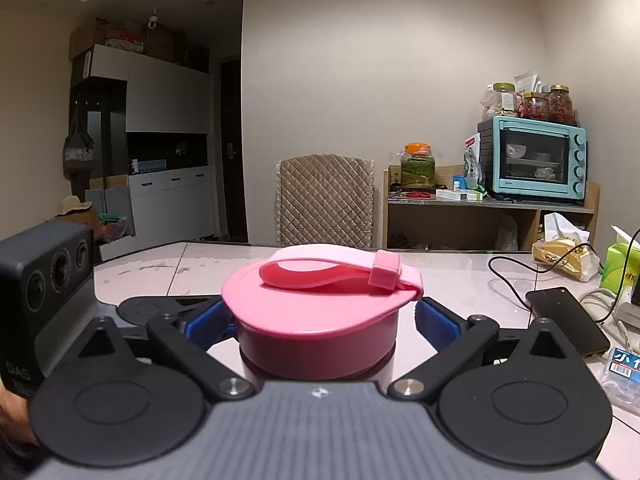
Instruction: Unscrew bottle cap and pour
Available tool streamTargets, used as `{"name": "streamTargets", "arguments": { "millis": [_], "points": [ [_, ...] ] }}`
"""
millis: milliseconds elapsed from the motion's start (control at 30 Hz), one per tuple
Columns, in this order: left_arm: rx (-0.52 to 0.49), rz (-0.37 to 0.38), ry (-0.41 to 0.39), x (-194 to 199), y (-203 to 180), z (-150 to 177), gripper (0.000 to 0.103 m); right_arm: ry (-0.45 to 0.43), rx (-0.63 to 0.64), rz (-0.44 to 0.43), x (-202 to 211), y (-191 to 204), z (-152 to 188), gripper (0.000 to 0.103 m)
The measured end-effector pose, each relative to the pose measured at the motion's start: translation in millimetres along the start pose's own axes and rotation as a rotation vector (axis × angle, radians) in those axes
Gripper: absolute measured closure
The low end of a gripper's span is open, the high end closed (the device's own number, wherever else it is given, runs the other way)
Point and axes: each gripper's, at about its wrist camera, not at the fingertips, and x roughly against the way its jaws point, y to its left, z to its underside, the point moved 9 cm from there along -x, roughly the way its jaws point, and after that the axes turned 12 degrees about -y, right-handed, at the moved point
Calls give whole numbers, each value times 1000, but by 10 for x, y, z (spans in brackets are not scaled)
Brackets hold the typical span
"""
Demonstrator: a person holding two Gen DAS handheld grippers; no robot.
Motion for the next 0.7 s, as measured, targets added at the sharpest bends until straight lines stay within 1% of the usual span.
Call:
{"name": "streamTargets", "arguments": {
  "millis": [100,200,333,700],
  "points": [
    [0,0,0,1,0,-1,13,-2,2,-5,9,3,4,11],
    [1,0,0,0,1,-1,13,-3,9,-29,21,27,1,17],
    [0,0,0,0,-2,-1,13,-3,22,-61,32,22,1,18],
    [0,0,0,-2,-3,0,13,-15,95,-218,57,10,-11,18]
  ]
}}
